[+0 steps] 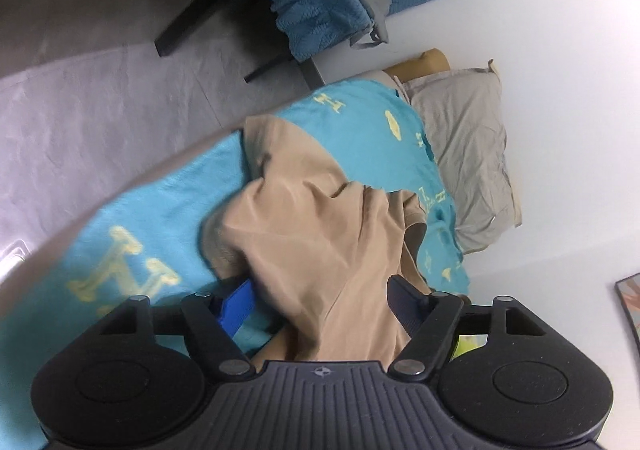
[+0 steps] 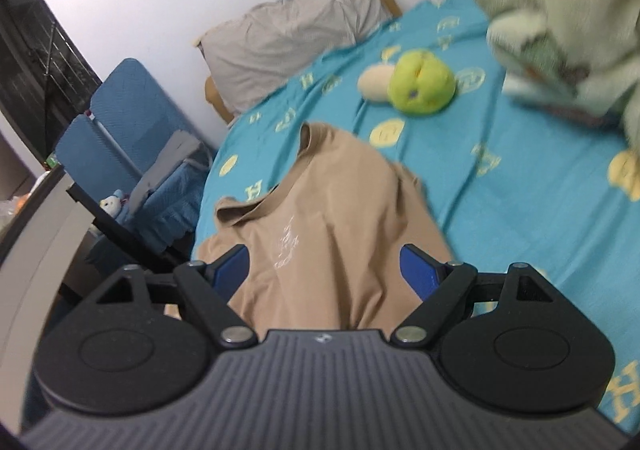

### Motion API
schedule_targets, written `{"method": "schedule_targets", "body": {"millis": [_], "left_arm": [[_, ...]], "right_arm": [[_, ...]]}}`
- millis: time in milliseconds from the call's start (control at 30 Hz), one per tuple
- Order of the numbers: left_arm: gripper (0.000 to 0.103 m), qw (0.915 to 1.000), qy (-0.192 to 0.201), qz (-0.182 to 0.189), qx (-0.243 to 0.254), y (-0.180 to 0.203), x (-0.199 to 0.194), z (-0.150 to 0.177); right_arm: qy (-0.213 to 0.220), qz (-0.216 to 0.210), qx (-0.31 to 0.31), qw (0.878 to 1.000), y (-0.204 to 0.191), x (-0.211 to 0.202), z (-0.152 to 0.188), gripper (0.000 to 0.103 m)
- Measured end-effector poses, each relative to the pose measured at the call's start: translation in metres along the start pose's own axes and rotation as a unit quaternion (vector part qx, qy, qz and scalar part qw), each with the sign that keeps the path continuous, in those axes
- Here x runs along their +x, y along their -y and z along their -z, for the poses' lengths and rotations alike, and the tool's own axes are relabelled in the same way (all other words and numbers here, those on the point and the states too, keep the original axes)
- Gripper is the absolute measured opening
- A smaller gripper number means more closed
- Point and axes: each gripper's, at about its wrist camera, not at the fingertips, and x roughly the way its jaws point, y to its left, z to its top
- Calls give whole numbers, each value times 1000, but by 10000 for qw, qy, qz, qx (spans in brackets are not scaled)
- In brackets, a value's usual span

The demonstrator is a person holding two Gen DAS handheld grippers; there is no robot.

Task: Fold clothes
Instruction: 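Lower the T-shirt onto the bed with both grippers, spreading it flat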

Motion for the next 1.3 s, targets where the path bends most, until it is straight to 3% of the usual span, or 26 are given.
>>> {"method": "schedule_targets", "body": {"millis": [133,200,300,333,500,567,700,800,867,1033,1200,1300], "left_arm": [[73,9998,149,-59,74,4,27,-8],[63,9996,224,-89,111,6,41,-12],[32,9992,335,-133,166,10,61,-19],[8,9990,372,-148,184,11,68,-21],[3,9895,861,-293,1126,41,63,-49],[3,9796,1039,-692,1573,50,59,-58],[3,9517,876,-1741,2373,49,73,-59],[12,9528,786,-1620,2447,45,68,-53],[43,9510,763,-1557,2559,48,56,-48],[75,9302,849,-1561,3213,84,0,-15],[88,9105,1138,-1266,3769,131,-76,35],[96,9066,1214,-1008,3915,155,-122,69]], "right_arm": [[-77,-11,78,9999,0,14,-1,84],[-74,51,86,9999,1,18,-1,84],[-93,117,229,9996,6,20,-1,84],[-81,121,276,9995,8,20,-2,84],[87,266,151,9995,5,19,-5,84],[167,351,58,9992,4,19,-6,84],[241,443,-50,9987,2,20,-6,84],[269,483,-218,9982,-1,19,-5,84],[286,508,-353,9977,-5,18,-3,84],[368,408,-781,9954,-20,8,4,84],[582,400,-1145,9909,-28,-8,10,84],[777,448,-1332,9870,-31,-20,15,84]]}}
